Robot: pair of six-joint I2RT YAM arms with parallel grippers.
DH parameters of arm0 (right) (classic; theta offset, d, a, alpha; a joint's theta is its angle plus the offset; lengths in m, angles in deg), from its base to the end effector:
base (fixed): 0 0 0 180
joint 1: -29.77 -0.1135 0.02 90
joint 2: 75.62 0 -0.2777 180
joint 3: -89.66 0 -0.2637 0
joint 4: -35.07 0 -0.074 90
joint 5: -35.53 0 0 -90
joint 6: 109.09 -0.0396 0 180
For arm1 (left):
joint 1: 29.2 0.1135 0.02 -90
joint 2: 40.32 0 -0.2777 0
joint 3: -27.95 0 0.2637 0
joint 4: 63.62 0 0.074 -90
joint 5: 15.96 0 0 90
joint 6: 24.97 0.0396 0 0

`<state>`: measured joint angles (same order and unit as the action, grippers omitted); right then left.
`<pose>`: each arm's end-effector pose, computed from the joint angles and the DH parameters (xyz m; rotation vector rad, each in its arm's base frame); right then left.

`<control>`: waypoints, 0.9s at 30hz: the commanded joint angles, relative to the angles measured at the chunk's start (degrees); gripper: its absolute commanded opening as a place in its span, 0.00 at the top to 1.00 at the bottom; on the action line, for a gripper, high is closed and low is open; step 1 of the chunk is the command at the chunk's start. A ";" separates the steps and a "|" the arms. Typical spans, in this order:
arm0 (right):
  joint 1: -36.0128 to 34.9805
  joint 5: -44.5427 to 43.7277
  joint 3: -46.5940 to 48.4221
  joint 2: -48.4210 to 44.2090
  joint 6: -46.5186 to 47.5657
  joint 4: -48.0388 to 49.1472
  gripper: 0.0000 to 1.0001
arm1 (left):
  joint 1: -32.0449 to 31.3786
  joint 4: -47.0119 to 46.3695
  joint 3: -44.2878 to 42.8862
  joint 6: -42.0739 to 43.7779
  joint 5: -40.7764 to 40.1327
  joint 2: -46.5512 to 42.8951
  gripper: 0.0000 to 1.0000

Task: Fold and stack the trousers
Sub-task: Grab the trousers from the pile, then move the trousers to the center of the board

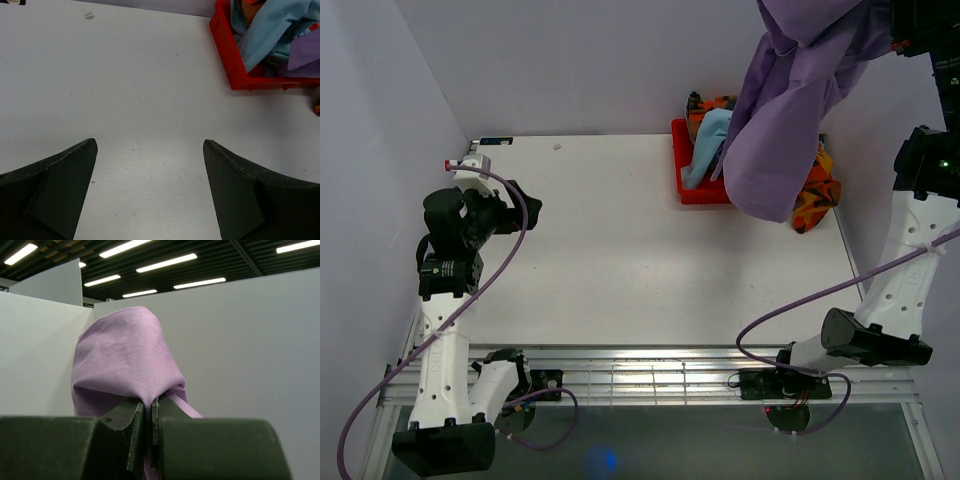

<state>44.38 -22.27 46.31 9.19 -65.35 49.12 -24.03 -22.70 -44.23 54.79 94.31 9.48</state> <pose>0.2005 -0.0305 0.6955 -0.2747 0.6450 0.6482 0.1904 0.0035 0.3907 -0.0125 1.8927 -0.3950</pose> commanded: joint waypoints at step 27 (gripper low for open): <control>0.07 -15.77 11.58 -4.66 -5.51 14.02 0.92 | 0.10 -1.49 -2.85 -1.18 1.70 -0.93 0.02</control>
<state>44.38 -31.10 54.34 5.50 -69.66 57.03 -24.03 -22.70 -45.26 54.40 94.61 9.22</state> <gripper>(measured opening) 0.084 0.976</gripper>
